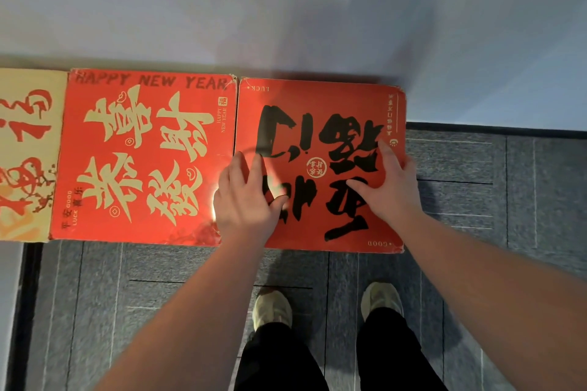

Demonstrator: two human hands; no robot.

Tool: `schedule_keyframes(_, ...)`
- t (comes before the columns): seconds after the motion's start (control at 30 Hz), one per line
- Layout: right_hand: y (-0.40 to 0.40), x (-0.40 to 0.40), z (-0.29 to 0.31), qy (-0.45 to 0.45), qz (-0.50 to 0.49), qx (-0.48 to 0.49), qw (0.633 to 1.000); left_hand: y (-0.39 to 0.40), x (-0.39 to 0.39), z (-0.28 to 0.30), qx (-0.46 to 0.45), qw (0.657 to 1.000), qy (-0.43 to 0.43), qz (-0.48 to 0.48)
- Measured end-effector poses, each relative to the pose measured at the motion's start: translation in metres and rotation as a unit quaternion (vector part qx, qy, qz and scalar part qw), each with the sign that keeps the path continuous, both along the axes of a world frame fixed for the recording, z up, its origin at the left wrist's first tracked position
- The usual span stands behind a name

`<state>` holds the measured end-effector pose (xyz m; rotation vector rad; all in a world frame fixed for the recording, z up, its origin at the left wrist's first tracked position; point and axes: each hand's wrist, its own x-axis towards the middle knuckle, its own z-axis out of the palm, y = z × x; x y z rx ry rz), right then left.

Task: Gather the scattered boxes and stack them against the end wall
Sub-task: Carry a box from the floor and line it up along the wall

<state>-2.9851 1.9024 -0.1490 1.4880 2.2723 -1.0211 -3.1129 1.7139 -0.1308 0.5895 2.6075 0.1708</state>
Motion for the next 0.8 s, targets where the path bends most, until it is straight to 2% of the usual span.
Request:
schedule_keyframes(0.27,-0.003,-0.001,-0.003,0.000,0.009,0.012,1.000,-0.007,-0.008,-0.004,0.042,0.999,0.025,-0.007)
schedule_keyframes(0.63,0.007,-0.006,0.003,-0.045,0.034,-0.016,0.998,-0.004,-0.010,0.008,0.003,1.000,-0.015,-0.018)
schedule_keyframes(0.8,0.005,-0.006,0.023,-0.065,0.115,0.042,0.990,-0.004,-0.005,0.025,0.014,1.000,-0.020,0.008)
